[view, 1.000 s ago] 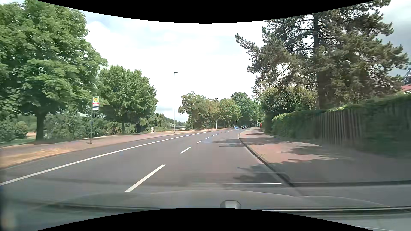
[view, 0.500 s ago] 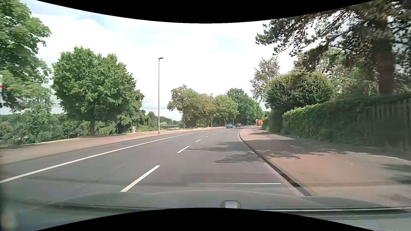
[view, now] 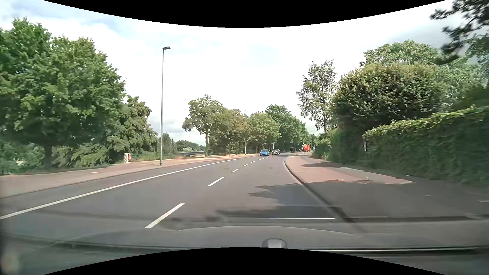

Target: Follow the waypoints while adhering to traffic rules and regulations

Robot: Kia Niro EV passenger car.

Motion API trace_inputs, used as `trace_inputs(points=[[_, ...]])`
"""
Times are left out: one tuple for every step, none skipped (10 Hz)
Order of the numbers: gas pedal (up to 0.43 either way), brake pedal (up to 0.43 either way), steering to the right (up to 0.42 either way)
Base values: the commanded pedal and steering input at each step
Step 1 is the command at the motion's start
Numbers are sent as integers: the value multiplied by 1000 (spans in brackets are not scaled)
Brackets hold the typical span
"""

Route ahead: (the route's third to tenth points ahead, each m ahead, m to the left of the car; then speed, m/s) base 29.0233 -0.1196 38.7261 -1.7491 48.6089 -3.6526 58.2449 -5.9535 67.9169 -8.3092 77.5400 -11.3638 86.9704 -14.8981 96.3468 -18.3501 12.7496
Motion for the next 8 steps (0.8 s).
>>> trace_inputs(points=[[157,18,18],[157,18,18],[157,18,18],[157,18,19],[157,18,18],[157,18,18],[157,18,18],[157,18,18]])
